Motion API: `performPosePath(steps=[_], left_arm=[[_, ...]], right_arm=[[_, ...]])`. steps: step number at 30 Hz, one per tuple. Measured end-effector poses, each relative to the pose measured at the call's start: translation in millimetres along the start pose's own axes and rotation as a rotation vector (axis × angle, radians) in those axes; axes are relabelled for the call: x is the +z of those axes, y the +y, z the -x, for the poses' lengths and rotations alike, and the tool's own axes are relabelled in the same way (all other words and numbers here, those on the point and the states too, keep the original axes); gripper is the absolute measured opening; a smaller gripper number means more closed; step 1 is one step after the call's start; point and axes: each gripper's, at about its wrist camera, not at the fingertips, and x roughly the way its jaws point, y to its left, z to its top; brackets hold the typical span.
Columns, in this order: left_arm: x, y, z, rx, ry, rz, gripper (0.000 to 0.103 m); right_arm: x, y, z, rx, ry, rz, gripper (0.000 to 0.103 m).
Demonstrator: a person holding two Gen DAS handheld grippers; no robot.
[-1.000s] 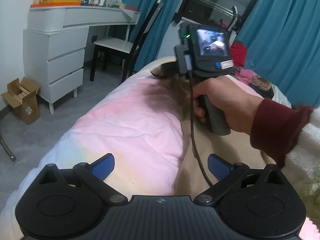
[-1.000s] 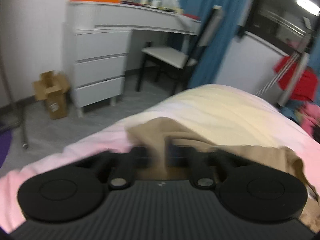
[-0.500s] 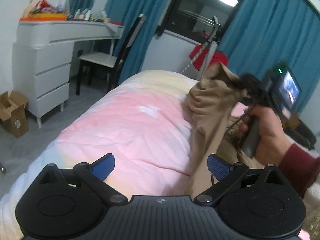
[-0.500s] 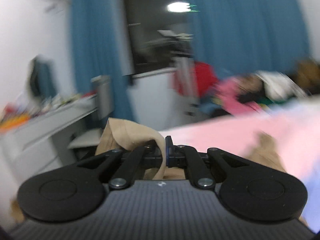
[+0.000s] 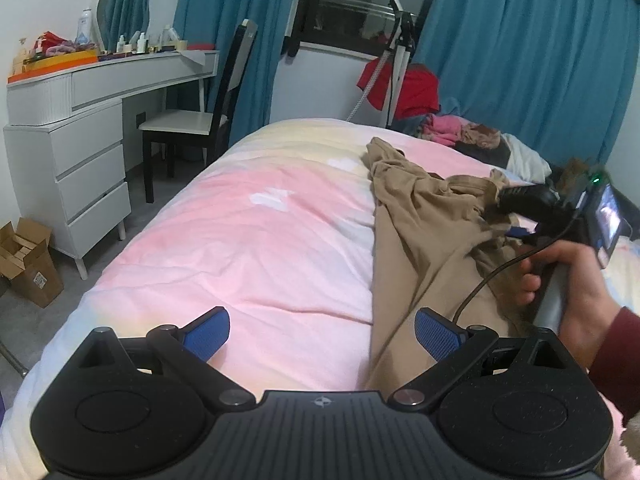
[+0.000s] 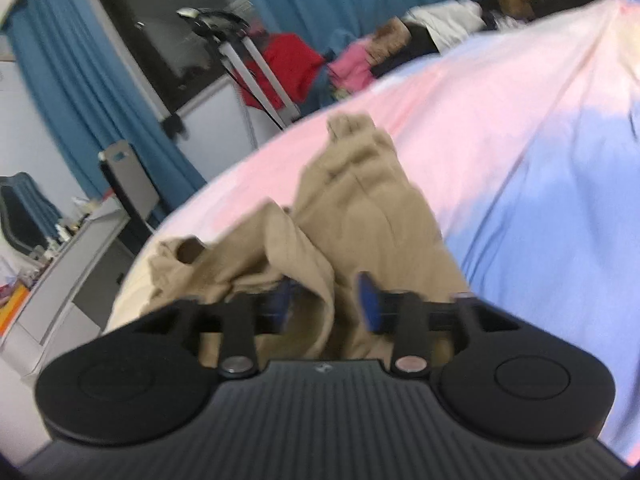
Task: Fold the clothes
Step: 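Fold the held side over the shirt body with the right gripper and release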
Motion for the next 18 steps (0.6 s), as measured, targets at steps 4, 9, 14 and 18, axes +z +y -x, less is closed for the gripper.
performPosePath(steps=[4,9,14,18], left_arm=[[-0.2,-7.1,3.0,-0.006,-0.018,-0.025,0.1],[0.4,-9.3,-0.5,-0.012,-0.019,-0.026,0.1],[1.6,-7.1,-5.2,-0.023,-0.011,-0.01,0.1],[1.5,-5.7,-5.8,-0.032,-0.008,-0.01,0.1]], right_arm=[[11.8,9.1,17.4,0.036,-0.059,0.066,0.066],[17.2,45.4,9.5,0.18,0.016,0.226,0.065],[3.5,84.4,-22.2,0.193,0.154,0.392,0.062],[-4.7,103.5,-38.1,0.059,0.162,0.529,0.009]])
